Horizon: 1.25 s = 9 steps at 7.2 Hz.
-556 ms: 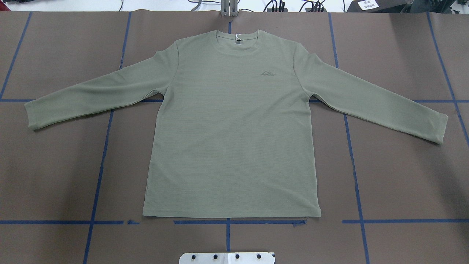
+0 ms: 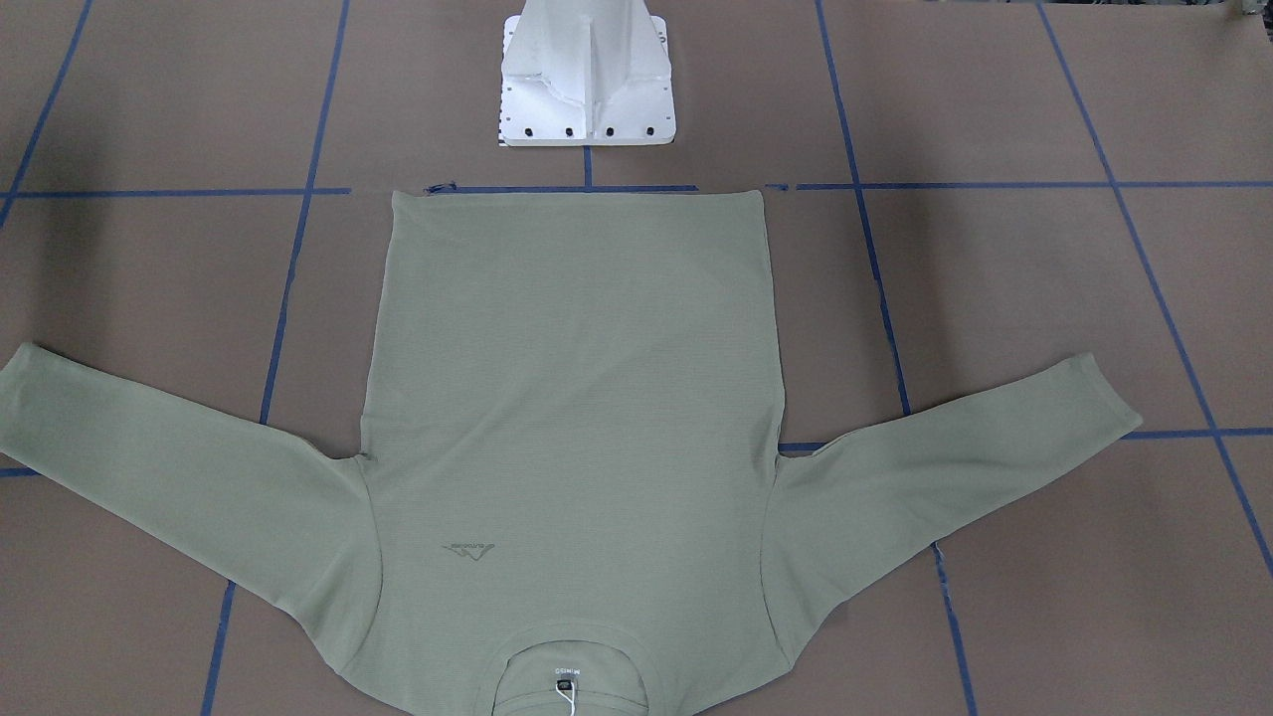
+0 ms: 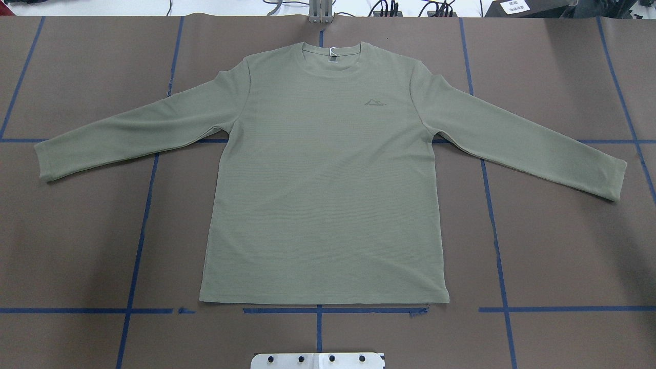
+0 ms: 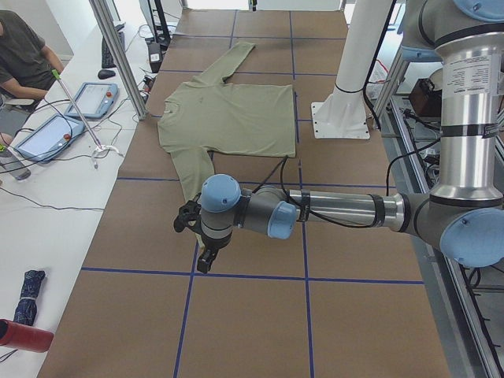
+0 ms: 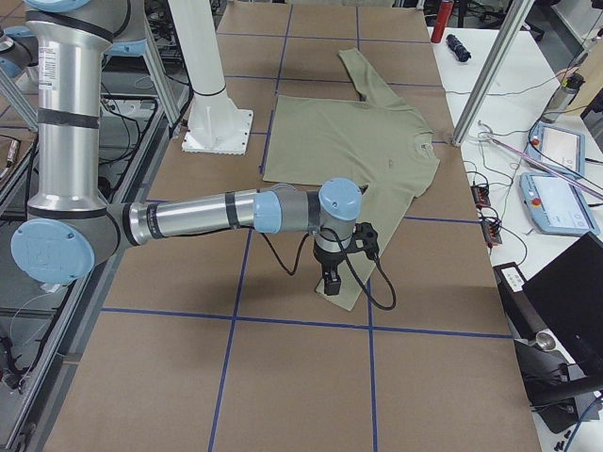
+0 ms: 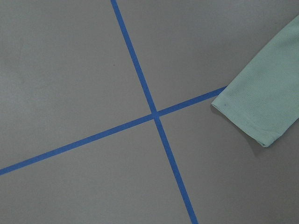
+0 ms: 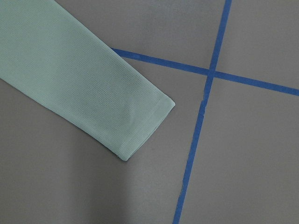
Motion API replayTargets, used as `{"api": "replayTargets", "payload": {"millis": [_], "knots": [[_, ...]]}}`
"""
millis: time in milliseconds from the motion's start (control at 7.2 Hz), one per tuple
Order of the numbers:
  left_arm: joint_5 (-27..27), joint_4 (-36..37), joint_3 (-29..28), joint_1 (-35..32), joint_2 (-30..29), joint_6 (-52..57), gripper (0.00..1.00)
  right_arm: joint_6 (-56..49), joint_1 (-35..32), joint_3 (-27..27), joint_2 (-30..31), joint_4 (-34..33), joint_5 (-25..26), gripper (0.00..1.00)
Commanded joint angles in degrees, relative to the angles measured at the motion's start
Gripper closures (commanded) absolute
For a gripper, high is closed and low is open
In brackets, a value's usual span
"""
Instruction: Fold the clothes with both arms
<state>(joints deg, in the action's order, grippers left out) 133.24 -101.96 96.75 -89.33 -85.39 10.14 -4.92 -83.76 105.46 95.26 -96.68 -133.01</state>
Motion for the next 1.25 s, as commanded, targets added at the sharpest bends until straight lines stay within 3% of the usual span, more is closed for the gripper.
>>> {"api": "replayTargets", "payload": {"millis": [0,417,556,694,972,1111], "knots": [[0.09,-0.35,0.11,0.03,0.75,0.06,0.0,-0.18,0.17,0.01,-0.07,0.09,0.03,0.0],[0.09,-0.53,0.02,0.03,0.75,0.32,0.0,0.26,0.7,-1.04,-0.33,0.09,-2.86,0.0],[0.18,-0.53,0.11,0.03,0.75,0.32,0.0,0.35,1.31,-3.74,-1.81,0.18,-2.87,0.0],[0.18,-0.53,0.11,0.03,0.75,0.32,0.0,4.61,1.41,-9.86,-4.7,4.88,-3.04,0.0],[0.18,-0.61,0.28,-0.06,0.75,0.32,0.0,16.37,5.34,-22.6,-5.69,27.05,-2.78,0.03],[0.18,-0.61,0.28,-0.06,0.84,0.32,0.0,25.83,7.36,-28.84,-8.91,34.56,-3.13,0.07]]}}
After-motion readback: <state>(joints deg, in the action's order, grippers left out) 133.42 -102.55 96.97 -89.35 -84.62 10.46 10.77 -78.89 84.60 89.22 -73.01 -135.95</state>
